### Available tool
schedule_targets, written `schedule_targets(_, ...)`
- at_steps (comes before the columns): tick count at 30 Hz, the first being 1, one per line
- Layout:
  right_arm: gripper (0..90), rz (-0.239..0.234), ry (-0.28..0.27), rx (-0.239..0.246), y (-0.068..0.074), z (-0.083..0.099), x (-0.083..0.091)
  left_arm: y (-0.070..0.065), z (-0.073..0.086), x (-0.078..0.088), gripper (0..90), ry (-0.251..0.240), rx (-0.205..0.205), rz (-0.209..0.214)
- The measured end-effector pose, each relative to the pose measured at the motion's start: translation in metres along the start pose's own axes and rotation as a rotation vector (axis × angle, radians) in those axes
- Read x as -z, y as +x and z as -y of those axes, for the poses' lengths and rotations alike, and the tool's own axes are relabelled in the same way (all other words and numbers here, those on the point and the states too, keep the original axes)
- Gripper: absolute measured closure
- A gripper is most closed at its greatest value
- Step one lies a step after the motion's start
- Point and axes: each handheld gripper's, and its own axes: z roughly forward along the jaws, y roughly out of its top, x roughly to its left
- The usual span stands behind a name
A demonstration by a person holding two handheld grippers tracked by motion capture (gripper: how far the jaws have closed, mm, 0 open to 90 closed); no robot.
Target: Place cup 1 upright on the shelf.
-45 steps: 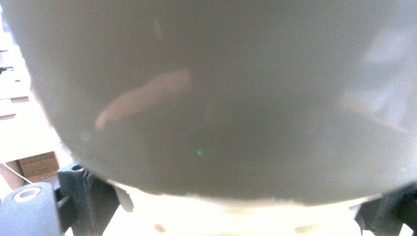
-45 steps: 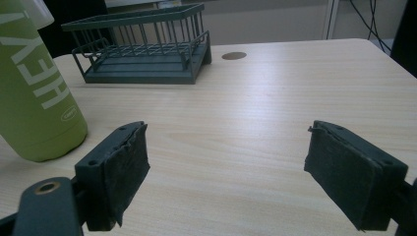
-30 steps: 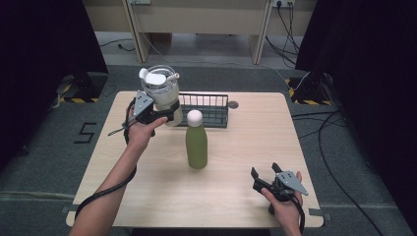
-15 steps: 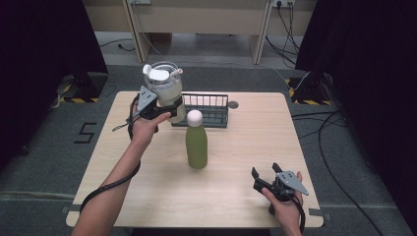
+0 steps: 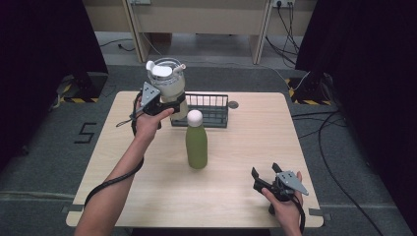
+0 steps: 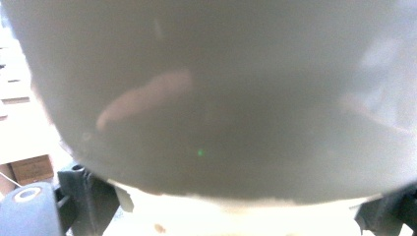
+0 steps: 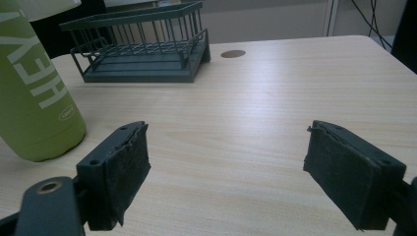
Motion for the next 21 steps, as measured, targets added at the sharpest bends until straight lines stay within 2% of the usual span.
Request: schedule_targets(21, 16.7, -0.001, 0.003, -0.003, -0.001, 0.000, 0.000, 0.003, -0.008, -0.019, 9.9, 0.001, 0.001, -0.003)
